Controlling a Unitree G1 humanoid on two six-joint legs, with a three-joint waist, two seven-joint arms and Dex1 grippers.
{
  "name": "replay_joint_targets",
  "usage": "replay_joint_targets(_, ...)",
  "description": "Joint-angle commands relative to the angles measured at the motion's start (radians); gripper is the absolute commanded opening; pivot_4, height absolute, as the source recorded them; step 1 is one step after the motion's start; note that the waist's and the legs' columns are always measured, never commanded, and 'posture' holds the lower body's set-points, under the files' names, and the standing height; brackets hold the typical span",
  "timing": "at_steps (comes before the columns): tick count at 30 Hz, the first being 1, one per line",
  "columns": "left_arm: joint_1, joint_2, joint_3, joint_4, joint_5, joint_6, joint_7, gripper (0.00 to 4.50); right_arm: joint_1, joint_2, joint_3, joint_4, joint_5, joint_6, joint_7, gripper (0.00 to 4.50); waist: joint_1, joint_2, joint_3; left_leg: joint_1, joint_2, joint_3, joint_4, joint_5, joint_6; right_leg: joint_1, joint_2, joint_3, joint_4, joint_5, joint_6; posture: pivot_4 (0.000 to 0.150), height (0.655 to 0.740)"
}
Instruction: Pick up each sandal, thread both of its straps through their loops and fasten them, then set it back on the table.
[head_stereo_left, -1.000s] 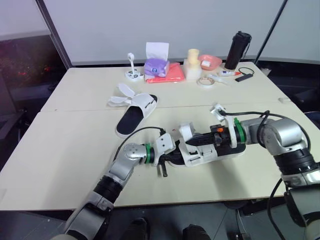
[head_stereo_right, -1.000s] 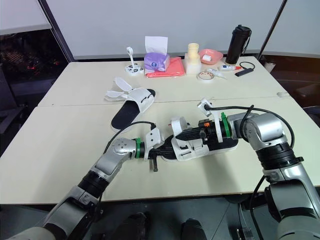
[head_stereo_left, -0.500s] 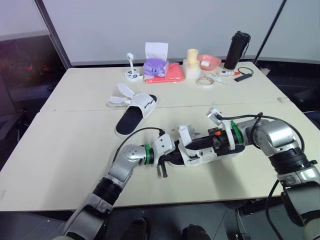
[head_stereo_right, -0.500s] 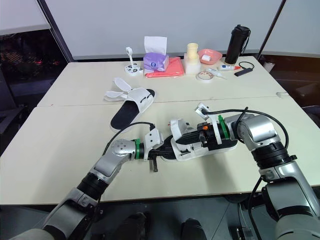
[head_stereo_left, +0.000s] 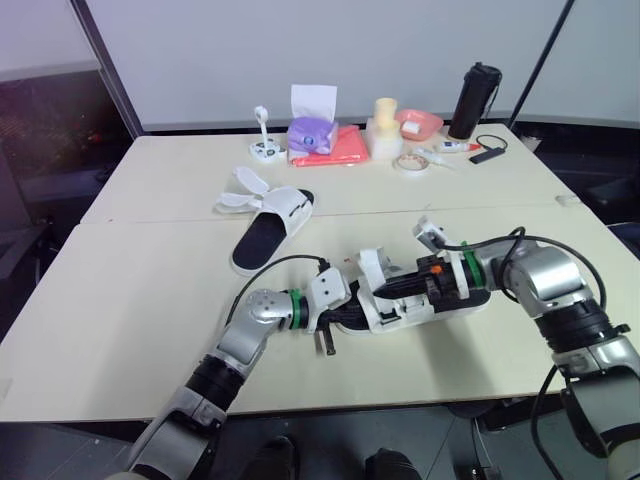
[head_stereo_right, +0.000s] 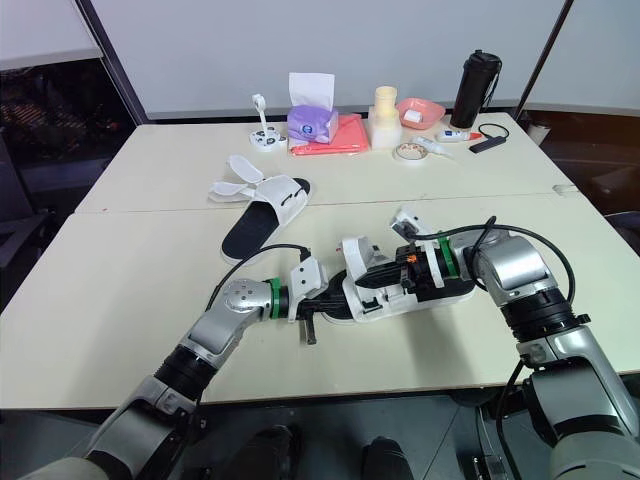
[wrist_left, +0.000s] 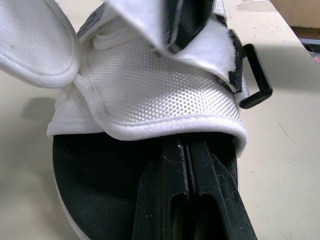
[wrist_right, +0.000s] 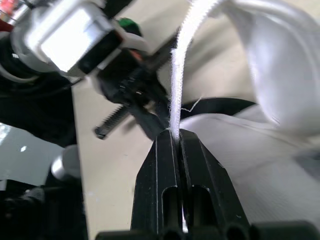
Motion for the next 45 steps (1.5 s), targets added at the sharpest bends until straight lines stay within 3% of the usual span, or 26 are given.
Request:
replay_joint_targets(1, 0.024, 0.014, -0.013, 0.042, 0.040, 0.042, 0.021, 0.00, -0.002, 0.008, 0.009, 0.023, -0.031, -0.023, 0.020, 0.06, 0.000, 0.000, 0.000, 0.000, 0.000, 0.000, 0.000, 0.000, 0.000, 0.000, 0.000, 0.000, 0.000, 0.000, 0.000, 0.150, 0.7400)
replay_joint_targets(16, 0.027, 0.017, -0.012, 0.034, 0.038, 0.043, 0.021, 0.00, 0.045, 0.002, 0.021, -0.054, -0.129, -0.225, 0.073, 0.06, -0.001, 0.000, 0.000, 0.000, 0.000, 0.000, 0.000, 0.000, 0.000, 0.000, 0.000, 0.000, 0.000, 0.000, 0.000, 0.150, 0.7400)
replay_joint_targets(36, 0.024, 0.016, -0.013, 0.036, 0.038, 0.040, 0.023, 0.00, 0.151, -0.060, 0.073, -0.177, -0.250, -0.323, 0.083, 0.06, 0.000, 0.000, 0.000, 0.000, 0.000, -0.001, 0.000, 0.000, 0.000, 0.001, 0.000, 0.000, 0.000, 0.000, 0.000, 0.150, 0.7400)
replay_joint_targets(40, 0.022, 0.014, -0.013, 0.039, 0.037, 0.038, 0.023, 0.00, 0.161, -0.073, 0.050, -0.216, -0.239, -0.306, 0.078, 1.38, 0.000, -0.001, -0.001, 0.001, 0.000, -0.001, 0.000, 0.000, 0.000, 0.001, 0.000, 0.000, 0.000, 0.000, 0.000, 0.150, 0.7400)
replay_joint_targets(45, 0.017, 0.011, -0.014, 0.046, 0.037, 0.035, 0.023, 0.00, 0.182, -0.125, 0.012, -0.309, -0.225, -0.280, 0.078, 3.93, 0.001, -0.001, -0.001, 0.001, 0.000, -0.001, 0.000, 0.000, 0.000, 0.001, 0.000, 0.000, 0.000, 0.000, 0.000, 0.150, 0.7400)
